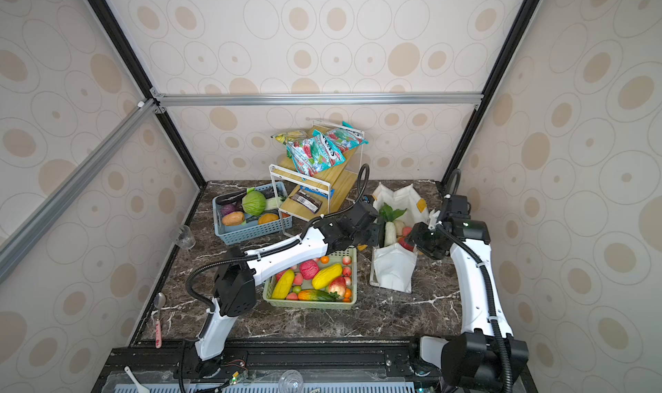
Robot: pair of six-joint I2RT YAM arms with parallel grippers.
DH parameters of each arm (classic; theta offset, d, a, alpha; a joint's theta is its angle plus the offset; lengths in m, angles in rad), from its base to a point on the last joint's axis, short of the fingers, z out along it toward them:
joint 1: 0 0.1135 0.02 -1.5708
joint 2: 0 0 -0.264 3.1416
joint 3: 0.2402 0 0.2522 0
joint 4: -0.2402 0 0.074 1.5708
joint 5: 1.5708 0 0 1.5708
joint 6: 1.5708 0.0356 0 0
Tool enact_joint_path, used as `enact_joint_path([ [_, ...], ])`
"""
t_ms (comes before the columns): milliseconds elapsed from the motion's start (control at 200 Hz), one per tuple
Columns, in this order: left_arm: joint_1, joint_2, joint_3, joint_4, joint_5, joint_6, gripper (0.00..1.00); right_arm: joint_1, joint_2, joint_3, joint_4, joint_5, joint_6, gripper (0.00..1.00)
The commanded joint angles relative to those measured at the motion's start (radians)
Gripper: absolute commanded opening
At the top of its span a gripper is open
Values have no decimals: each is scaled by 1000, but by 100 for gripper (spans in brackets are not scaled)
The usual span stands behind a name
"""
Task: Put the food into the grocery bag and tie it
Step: 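Move the left gripper toward the tote bag rim while the right gripper rises, then grasp the yellow handle farthest from the robot with the right gripper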
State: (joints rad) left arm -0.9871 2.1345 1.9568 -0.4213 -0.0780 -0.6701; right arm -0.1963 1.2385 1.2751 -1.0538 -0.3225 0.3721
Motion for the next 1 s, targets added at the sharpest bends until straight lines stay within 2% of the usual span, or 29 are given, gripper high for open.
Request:
enact_joint_path([
  [0, 17, -48, -24, -1, 0, 29, 9, -60, 5, 67, -79, -35, -40, 64],
  [140, 22, -53, -43, 3, 6, 28, 9, -95, -2, 134, -106, -58, -29, 72],
  [265, 25, -61, -61, 2, 9, 26, 9, -127, -18, 167, -104, -89, 3, 75],
  [490, 25, -84, -88, 14, 12, 24, 9, -303, -40, 148, -40, -199, 67, 76],
  [680, 26, -82, -84, 20, 36, 29, 9, -432, -52, -107, 238, -352, 283, 67],
  [800, 25, -77, -77, 23, 43, 33, 9, -442, -37, -253, 416, -429, 407, 67],
  [995, 25, -65, -48, 12, 41, 34, 9, -445, 6, -385, 567, -447, 526, 68],
])
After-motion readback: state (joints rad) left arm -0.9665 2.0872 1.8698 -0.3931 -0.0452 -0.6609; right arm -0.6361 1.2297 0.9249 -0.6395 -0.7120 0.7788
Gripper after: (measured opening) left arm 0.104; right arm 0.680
